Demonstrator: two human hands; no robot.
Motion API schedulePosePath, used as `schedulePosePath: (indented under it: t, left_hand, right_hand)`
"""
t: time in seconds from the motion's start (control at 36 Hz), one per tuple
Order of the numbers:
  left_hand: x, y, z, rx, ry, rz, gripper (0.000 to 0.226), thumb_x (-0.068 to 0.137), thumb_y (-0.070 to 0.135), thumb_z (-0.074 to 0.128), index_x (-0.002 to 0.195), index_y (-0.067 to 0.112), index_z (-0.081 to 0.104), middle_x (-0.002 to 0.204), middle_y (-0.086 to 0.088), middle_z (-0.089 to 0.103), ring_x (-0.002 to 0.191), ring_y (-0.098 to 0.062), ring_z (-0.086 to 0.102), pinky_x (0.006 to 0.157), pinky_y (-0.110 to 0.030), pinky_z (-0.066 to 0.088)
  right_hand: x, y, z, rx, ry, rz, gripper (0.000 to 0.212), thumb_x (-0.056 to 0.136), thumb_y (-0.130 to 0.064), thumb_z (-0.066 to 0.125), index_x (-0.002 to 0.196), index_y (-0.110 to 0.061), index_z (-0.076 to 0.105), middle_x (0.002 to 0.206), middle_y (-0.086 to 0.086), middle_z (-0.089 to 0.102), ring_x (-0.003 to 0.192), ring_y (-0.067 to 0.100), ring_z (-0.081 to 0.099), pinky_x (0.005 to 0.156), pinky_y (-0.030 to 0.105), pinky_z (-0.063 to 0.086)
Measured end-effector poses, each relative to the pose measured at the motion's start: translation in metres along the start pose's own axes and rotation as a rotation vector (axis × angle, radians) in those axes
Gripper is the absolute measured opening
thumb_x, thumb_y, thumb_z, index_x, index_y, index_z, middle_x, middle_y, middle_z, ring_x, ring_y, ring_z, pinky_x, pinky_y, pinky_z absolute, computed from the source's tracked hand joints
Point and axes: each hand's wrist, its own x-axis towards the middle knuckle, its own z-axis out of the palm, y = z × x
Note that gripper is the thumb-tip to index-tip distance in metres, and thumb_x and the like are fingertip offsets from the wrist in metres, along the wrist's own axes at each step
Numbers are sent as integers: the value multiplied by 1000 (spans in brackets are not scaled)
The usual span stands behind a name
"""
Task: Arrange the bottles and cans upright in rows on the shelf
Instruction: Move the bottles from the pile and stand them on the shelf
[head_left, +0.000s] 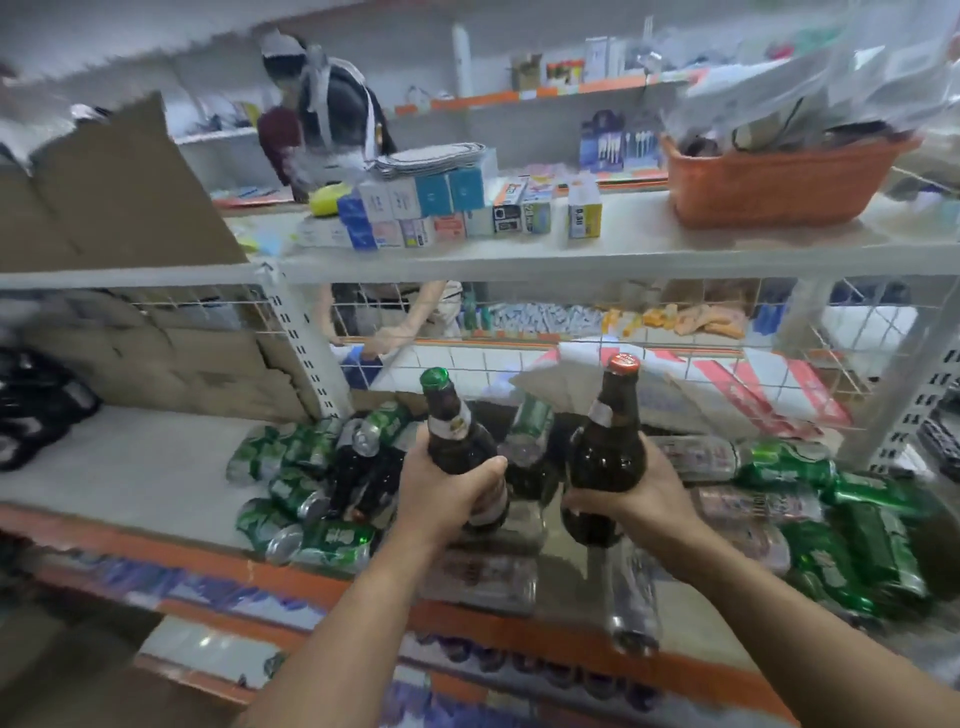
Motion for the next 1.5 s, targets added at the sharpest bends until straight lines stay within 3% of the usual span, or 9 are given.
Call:
schedulePosePath:
  t: [0.25,0.39,0.64,0.83,1.08,1.31,1.36,1.44,1.5]
  left_hand:
    - [-3,0,-157,38,197,-103,54,56,45,88,95,16,66,84,-5,75,83,-27,73,77,-45,59]
    - [-3,-18,-260,53,332,-109,36,75,17,88,100,12,63,84,-10,72,73,-20,71,63,-30,57]
    - [1,-50,-455,122,432,-174,51,69,28,91,105,39,57,100,10,70,93,-10,68,85,-40,57]
    - [5,-70,-592,159,575,-223,68,47,49,84,109,31,63,100,9,73,93,-12,70,86,-41,58]
    - [44,-122,-693,175,642,-248,41,64,24,90,96,30,64,85,10,73,75,0,68,69,-29,53]
    - [137,-181,-781,154,643,-317,51,56,34,87,102,30,64,91,1,75,87,-22,74,81,-56,60]
    - [162,-192,-798,157,639,-316,51,58,33,88,102,34,64,91,5,76,87,-17,74,82,-53,61]
    - [201,-202,-821,121,625,-288,50,64,26,91,103,39,63,92,15,75,85,-4,72,82,-40,61]
    - [226,-207,-836,94,590,-292,54,64,27,92,108,39,63,99,15,74,92,-4,71,87,-41,60]
  right_hand:
    - [23,-62,131,65,-188,-142,61,56,-11,96,107,-18,62,92,2,73,83,14,71,72,34,58]
    - [30,-101,236,110,-290,-169,59,59,-1,94,107,-11,61,92,7,74,84,18,72,74,36,58]
    - [23,-174,444,201,-391,-151,62,59,6,93,110,-9,61,98,8,74,84,14,73,75,35,60]
    - [17,-231,585,225,-473,-179,50,64,10,88,100,-14,64,84,0,75,73,6,72,70,29,54]
    - [55,-246,714,153,-552,-137,68,46,-24,95,108,-24,65,97,2,77,92,22,74,85,50,60]
    - [136,-253,855,87,-657,-97,52,59,-22,94,104,-20,68,103,13,74,99,31,70,90,54,57]
    - [154,-260,880,68,-644,-98,44,64,-19,93,101,-21,69,100,11,74,96,28,71,85,49,59]
    - [181,-271,907,110,-633,-120,51,66,-6,93,105,-23,65,95,-2,74,80,6,71,61,15,53]
    - [197,-278,926,96,-628,-135,62,65,-6,94,109,-30,58,101,-9,69,83,2,67,61,15,48]
